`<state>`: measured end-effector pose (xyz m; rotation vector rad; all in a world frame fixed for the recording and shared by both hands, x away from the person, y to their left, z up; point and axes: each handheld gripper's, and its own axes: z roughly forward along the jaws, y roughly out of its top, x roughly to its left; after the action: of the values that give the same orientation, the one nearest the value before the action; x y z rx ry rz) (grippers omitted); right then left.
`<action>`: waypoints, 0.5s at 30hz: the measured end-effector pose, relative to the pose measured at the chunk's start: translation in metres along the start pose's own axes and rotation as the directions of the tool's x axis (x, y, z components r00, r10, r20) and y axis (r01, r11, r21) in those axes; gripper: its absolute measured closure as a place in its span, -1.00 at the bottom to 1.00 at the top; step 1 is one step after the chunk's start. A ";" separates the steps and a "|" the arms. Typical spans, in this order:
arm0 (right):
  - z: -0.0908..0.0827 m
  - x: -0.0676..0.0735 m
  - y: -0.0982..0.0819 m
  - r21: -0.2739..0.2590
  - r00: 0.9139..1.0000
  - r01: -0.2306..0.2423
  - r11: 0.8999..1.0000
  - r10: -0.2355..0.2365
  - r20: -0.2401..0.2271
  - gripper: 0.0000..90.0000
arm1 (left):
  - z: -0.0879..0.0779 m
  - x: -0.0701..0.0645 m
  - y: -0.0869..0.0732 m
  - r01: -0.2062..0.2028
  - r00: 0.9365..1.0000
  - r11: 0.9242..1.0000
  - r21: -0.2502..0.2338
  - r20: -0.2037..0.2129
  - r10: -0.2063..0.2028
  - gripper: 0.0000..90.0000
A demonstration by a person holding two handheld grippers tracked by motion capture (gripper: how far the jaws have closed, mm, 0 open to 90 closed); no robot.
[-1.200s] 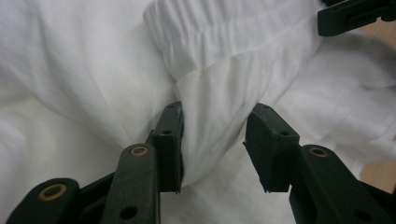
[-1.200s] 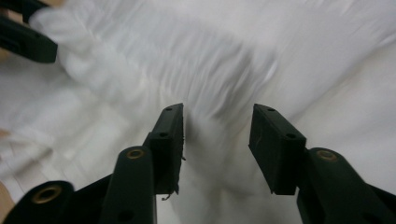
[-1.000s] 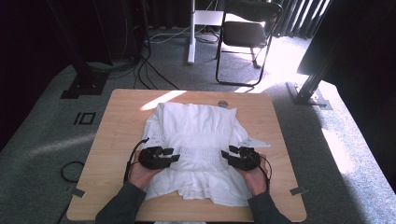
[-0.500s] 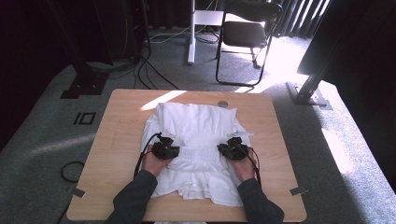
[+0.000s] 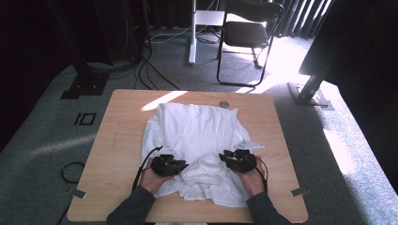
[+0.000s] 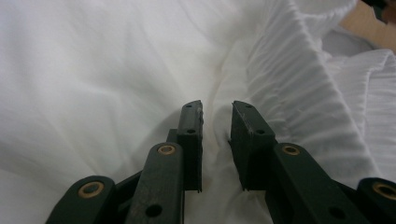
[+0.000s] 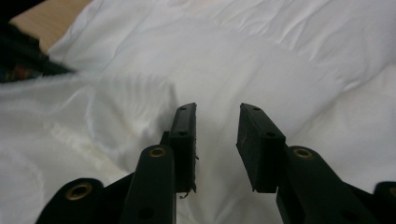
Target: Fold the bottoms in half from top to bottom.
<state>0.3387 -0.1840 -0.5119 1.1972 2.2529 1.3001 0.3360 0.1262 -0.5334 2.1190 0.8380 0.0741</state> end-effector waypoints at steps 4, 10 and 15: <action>0.001 0.002 0.011 -0.016 1.000 -0.003 1.000 0.003 0.004 0.43 | -0.001 -0.009 -0.008 -0.032 0.999 0.999 0.014 0.035 0.031 0.65; 0.011 0.033 -0.001 0.029 0.996 0.056 0.998 -0.054 -0.071 0.40 | -0.007 -0.013 -0.013 -0.024 0.998 1.000 0.017 0.054 0.023 0.61; 0.017 0.052 -0.029 0.099 0.990 0.114 0.989 -0.105 -0.091 0.40 | -0.013 -0.011 -0.008 -0.029 0.999 1.000 0.004 0.043 0.029 0.55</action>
<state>0.3017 -0.1415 -0.5364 1.0530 2.4377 1.2283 0.3191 0.1320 -0.5282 2.1298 0.7827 0.0425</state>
